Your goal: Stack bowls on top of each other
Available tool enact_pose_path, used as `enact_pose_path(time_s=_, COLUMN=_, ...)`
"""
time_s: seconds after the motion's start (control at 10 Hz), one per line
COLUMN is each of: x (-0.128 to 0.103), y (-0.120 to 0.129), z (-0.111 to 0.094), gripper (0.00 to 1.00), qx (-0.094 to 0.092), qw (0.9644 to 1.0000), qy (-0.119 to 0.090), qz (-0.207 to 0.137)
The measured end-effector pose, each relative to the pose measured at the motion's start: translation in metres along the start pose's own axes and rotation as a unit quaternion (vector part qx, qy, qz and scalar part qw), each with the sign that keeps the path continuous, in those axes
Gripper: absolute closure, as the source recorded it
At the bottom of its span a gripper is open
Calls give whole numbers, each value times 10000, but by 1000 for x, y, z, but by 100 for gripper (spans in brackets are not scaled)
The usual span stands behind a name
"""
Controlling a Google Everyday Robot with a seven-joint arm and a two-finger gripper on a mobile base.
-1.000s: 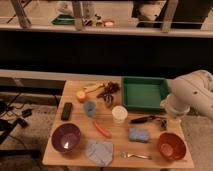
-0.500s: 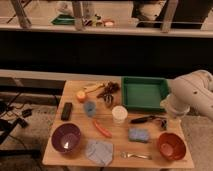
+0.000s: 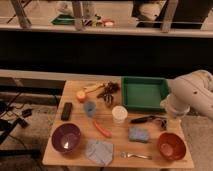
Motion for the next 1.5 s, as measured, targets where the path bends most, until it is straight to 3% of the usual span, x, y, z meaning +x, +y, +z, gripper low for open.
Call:
enact_pose_path(time_s=0.5, x=8, y=27, z=-5, gripper=20, qx=231, qw=9991, qy=319, qz=-173)
enact_pose_path(time_s=0.8, x=15, y=49, z=-3, gripper=20, qx=312, qw=9987, qy=343, qz=-226)
enact_pose_path(time_s=1.2, x=22, y=64, z=25, gripper=20, qx=-215, qw=9995, qy=-154, qz=182)
enact_pose_path(time_s=1.3, x=29, y=69, z=35, gripper=20, qx=-375, qw=9985, qy=-239, qz=308)
enact_pose_path(time_s=1.5, x=41, y=74, z=44, gripper=20, qx=-475, qw=9977, qy=-259, qz=398)
